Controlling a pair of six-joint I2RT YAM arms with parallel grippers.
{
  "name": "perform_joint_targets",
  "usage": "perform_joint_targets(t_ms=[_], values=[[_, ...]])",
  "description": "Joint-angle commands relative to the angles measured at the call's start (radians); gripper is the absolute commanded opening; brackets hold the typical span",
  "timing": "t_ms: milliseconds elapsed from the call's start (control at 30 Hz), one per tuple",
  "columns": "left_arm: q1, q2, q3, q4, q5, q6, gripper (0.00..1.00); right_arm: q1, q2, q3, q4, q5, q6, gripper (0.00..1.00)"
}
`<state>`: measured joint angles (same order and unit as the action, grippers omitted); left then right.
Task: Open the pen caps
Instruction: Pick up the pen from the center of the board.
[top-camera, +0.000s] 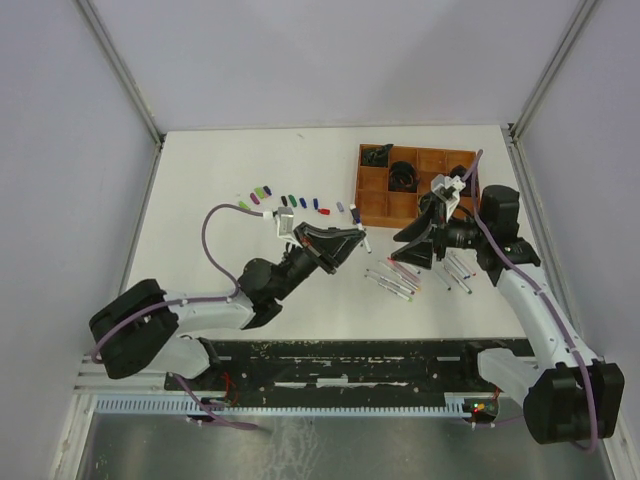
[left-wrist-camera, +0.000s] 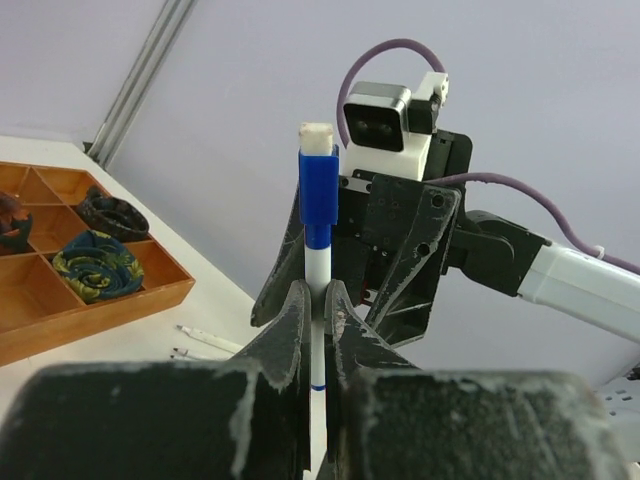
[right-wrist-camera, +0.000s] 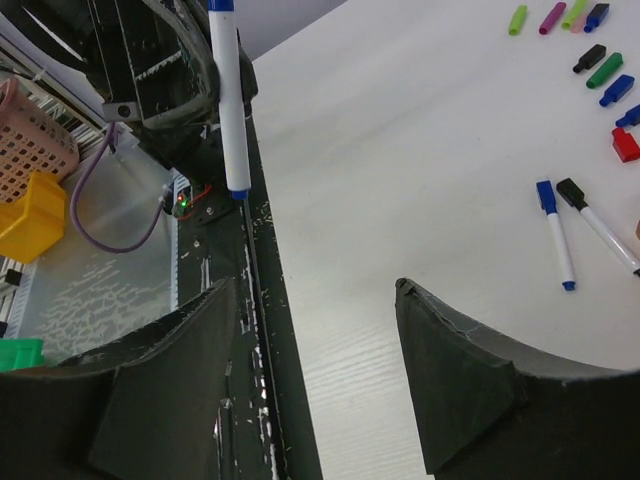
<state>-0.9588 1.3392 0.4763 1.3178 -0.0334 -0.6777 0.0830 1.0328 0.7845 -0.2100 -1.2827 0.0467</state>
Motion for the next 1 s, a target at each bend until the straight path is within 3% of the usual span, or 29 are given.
perform_joint_targets(t_ms=[0, 400, 567, 733, 967], values=[[-0.043, 0.057, 0.062, 0.117, -0.062, 0.078, 0.03, 0.023, -0.02, -0.008, 0.147, -0.01, 0.108, 0.74], [-0.106, 0.177, 0.121, 0.17, -0.105, 0.105, 0.03, 0.087, 0.001, -0.008, 0.124, -0.036, 0.109, 0.74], [-0.119, 0.219, 0.146, 0.178, -0.103, 0.105, 0.03, 0.095, 0.012, -0.007, 0.114, -0.006, 0.121, 0.68], [-0.127, 0.245, 0.153, 0.191, -0.102, 0.104, 0.03, 0.096, 0.015, -0.001, 0.109, 0.006, 0.132, 0.52], [-0.13, 0.262, 0.162, 0.197, -0.097, 0.102, 0.04, 0.097, 0.037, 0.026, 0.065, 0.004, 0.118, 0.04]])
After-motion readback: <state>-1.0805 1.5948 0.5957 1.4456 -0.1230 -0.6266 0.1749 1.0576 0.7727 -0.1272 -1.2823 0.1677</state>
